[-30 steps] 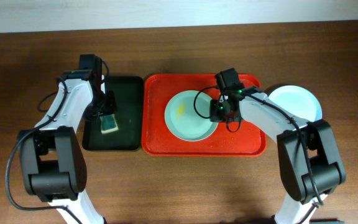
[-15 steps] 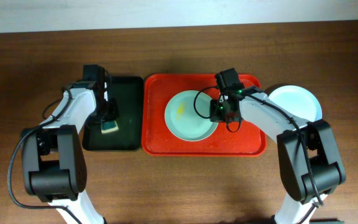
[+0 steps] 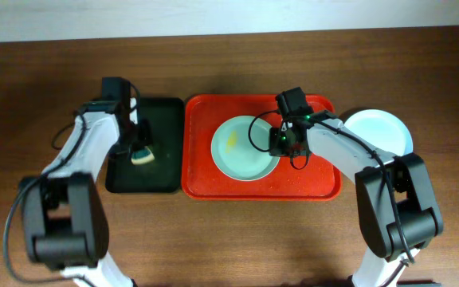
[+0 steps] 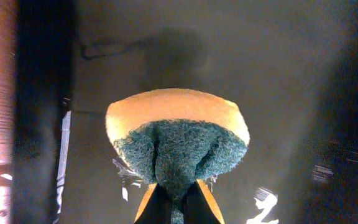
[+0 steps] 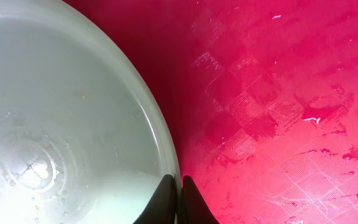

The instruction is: Clean dirty plates on tray and stack at the side

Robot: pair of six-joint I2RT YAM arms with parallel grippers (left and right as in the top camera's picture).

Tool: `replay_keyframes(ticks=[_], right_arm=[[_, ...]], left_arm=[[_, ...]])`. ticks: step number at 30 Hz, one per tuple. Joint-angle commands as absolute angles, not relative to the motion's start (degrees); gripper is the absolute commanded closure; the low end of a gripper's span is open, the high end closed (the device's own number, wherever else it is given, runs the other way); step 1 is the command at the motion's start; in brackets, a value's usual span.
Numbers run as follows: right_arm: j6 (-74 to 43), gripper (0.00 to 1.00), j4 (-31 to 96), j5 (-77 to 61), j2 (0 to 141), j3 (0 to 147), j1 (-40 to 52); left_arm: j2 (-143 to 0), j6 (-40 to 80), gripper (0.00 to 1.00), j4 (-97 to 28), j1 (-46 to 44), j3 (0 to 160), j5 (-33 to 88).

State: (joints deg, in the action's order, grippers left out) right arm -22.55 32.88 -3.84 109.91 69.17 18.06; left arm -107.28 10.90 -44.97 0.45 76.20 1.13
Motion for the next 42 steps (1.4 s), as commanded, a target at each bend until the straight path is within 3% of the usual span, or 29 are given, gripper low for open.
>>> replay_keyframes(ticks=[1, 30, 38, 42], right_arm=[[-22.98, 0.96, 33.32, -1.87, 110.32, 68.40, 18.37], [-19.75, 0.96, 34.41, -4.27, 110.30, 68.47, 22.06], [-7.57, 0.96, 32.03, 1.21, 110.30, 69.47, 22.02], [-7.53, 0.96, 32.16, 4.51, 110.30, 70.94, 22.02]], left_arm=[[-96.62, 10.57, 1.00, -44.80, 0.64, 78.59, 0.12], [-96.12, 0.73, 1.00, -40.71, 0.47, 74.94, 0.91], [-96.12, 0.34, 1.00, -40.75, 0.47, 74.94, 0.91], [-96.12, 0.36, 1.00, -40.73, 0.49, 74.94, 0.91]])
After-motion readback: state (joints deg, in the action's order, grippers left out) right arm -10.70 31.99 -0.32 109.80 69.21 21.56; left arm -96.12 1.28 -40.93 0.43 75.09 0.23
